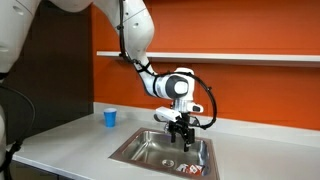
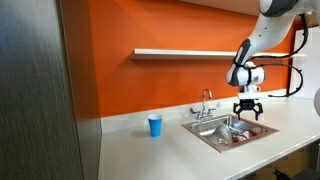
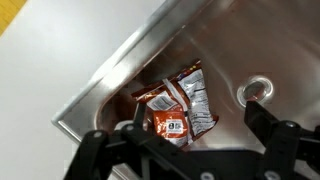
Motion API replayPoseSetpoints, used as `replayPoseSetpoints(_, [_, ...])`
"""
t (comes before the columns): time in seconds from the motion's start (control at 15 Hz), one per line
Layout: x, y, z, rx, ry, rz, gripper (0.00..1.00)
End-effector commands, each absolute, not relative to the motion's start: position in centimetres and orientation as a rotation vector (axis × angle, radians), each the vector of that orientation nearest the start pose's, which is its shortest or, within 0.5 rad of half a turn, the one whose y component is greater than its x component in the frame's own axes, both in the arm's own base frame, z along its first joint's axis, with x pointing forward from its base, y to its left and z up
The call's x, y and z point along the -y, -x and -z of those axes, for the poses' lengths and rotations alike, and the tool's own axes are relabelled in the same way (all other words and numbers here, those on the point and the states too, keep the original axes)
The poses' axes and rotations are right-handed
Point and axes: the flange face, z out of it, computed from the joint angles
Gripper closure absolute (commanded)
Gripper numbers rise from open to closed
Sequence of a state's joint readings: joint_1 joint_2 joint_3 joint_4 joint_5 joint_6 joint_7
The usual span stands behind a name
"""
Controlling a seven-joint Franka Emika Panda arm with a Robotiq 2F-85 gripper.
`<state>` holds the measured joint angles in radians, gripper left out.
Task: Remove the brown packet from the sink and put it on the counter
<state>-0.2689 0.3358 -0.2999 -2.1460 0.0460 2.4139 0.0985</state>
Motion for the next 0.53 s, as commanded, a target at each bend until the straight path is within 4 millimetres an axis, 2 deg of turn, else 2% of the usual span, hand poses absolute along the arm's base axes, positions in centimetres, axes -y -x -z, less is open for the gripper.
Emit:
replayPoseSetpoints(0.0, [32.7,-48.9,-23.0,-1.063,2.987,-0.112,0.0])
replayPoseSetpoints(0.27, [33.9,-49.6,-20.3,-1.048,2.97,-0.15,0.0])
replayPoseSetpoints(0.47, [33.6,-50.3,-18.2,-1.003,2.97,-0.194,0.0])
